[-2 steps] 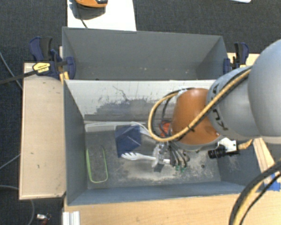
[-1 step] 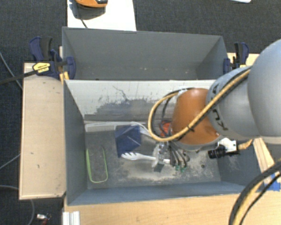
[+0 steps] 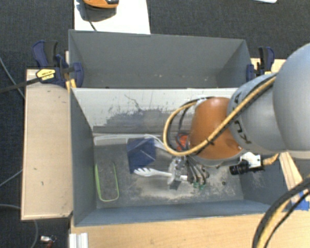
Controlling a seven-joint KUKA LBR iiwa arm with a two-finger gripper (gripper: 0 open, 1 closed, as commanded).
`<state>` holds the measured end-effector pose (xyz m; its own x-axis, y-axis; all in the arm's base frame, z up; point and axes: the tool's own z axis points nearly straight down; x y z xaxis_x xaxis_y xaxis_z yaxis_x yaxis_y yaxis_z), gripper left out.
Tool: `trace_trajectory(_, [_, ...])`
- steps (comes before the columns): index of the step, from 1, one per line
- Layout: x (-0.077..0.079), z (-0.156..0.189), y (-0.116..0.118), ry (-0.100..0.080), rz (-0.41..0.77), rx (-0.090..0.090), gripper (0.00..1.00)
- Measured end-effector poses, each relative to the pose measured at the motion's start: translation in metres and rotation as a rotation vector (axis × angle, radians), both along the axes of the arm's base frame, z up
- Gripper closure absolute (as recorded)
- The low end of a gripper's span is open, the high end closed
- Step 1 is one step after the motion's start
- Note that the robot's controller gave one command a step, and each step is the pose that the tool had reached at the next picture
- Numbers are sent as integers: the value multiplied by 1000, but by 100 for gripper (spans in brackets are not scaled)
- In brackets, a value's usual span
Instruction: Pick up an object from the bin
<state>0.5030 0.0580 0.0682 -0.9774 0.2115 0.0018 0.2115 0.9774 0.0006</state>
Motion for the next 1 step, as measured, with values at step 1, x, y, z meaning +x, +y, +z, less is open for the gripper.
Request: trace_trajectory(1, [0,0,0,0,-2,0,100])
